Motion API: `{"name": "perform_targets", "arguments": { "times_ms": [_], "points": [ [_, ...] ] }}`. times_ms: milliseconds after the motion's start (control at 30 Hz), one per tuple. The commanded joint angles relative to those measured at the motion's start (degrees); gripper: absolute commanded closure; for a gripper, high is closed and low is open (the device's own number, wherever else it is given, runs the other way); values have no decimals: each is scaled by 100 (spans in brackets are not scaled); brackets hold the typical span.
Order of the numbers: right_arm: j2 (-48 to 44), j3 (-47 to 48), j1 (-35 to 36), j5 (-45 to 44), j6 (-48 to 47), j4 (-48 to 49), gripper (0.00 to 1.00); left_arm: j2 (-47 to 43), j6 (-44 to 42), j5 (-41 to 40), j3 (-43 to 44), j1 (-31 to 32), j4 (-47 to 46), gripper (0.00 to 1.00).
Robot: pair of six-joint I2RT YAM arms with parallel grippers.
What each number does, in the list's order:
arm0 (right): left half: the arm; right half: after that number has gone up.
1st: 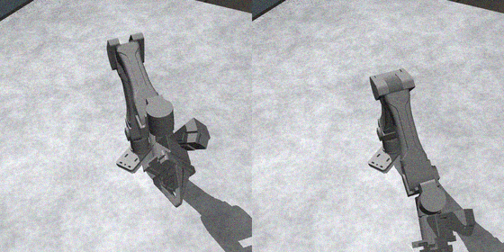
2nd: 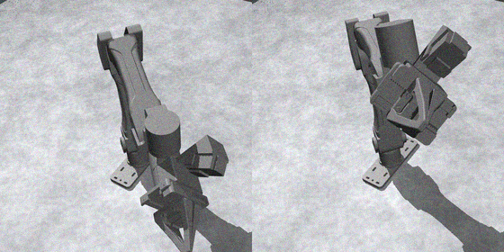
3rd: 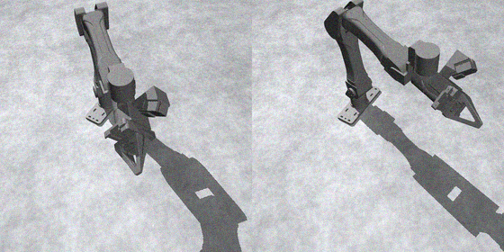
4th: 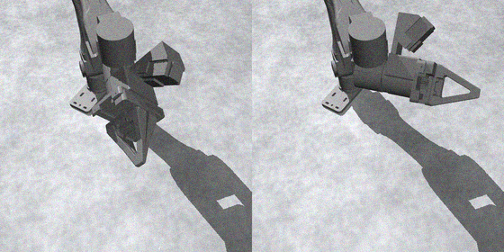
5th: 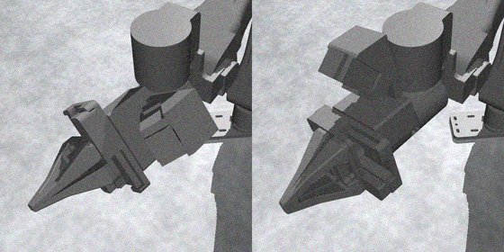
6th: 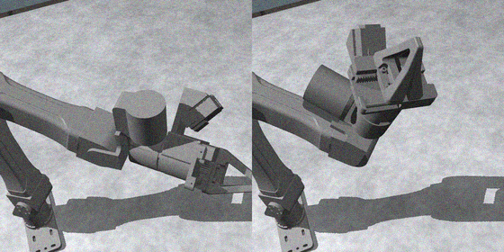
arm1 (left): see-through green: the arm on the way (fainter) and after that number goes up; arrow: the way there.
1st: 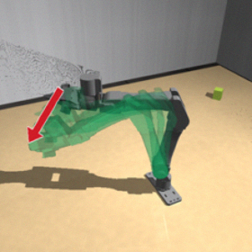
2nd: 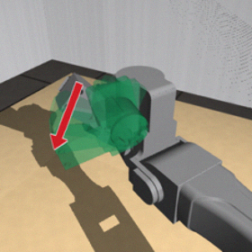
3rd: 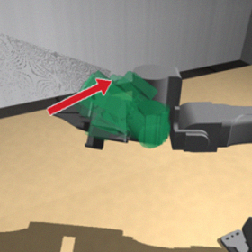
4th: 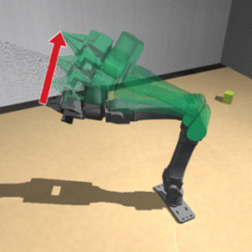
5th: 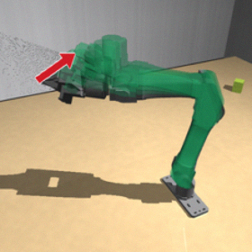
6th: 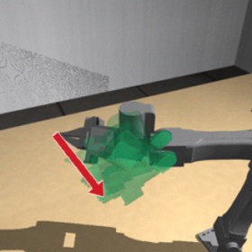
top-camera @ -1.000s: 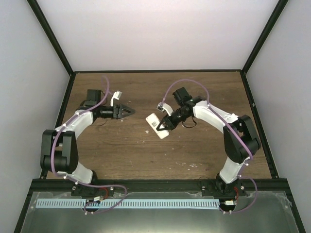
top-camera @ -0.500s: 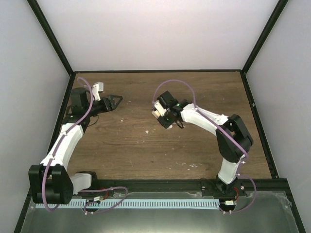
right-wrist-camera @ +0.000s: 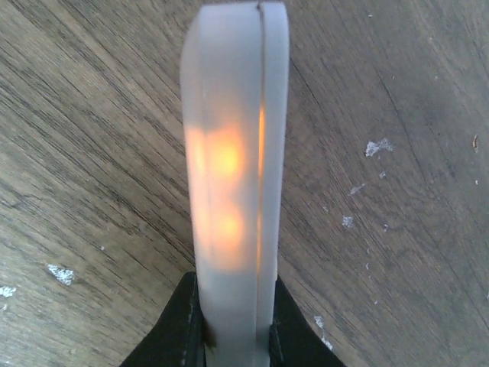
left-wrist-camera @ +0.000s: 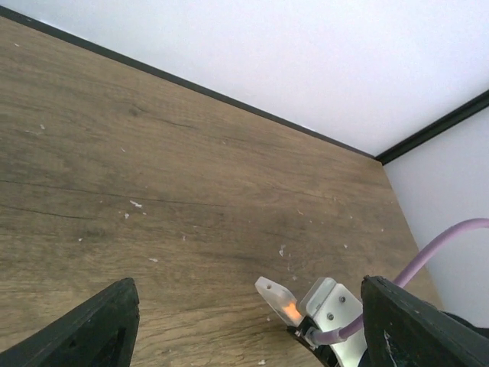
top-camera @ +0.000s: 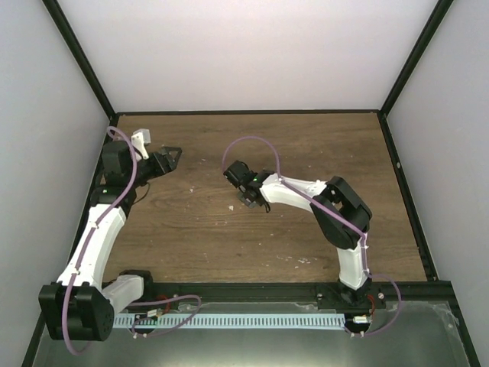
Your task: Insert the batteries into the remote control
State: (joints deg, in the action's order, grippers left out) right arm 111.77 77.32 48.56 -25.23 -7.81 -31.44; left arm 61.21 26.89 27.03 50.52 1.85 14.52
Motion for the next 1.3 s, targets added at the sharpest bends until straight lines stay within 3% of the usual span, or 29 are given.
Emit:
{"name": "perform_targets", "arguments": {
  "times_ms": [0, 67, 167, 467, 533, 567, 700, 767, 1067, 1267],
  "points": [
    [124, -45, 111, -428, 126, 212, 99, -181, 51, -339, 263, -26, 194, 20],
    [241, -66, 136, -455, 142, 167, 98, -205, 30, -364, 284, -31, 218, 19],
    [298, -120, 189, -329, 139, 177, 81, -188, 5, -365, 311, -26, 276, 18],
    [28, -161, 299, 337, 160, 262, 57, -204, 53, -262, 358, -26, 282, 16],
    [-84, -153, 304, 564, 169, 261, 50, -214, 41, -274, 396, -26, 283, 5],
    [-156, -141, 306, 728, 168, 245, 44, -225, 29, -281, 431, -26, 294, 1],
    [-643, -182, 316, 1298, 207, 313, 19, -319, 18, -311, 537, -26, 194, 0],
    [-936, -188, 292, 1474, 224, 384, 1, -354, -7, -294, 664, -27, 143, 0],
    [-1742, 666, -816, 1882, 597, 408, 0, -89, -236, -540, 1585, -26, 407, 0],
    [-2202, 522, -1816, 2392, 763, 710, 0, -189, -376, -811, 1716, -26, 316, 0]
  ]
}}
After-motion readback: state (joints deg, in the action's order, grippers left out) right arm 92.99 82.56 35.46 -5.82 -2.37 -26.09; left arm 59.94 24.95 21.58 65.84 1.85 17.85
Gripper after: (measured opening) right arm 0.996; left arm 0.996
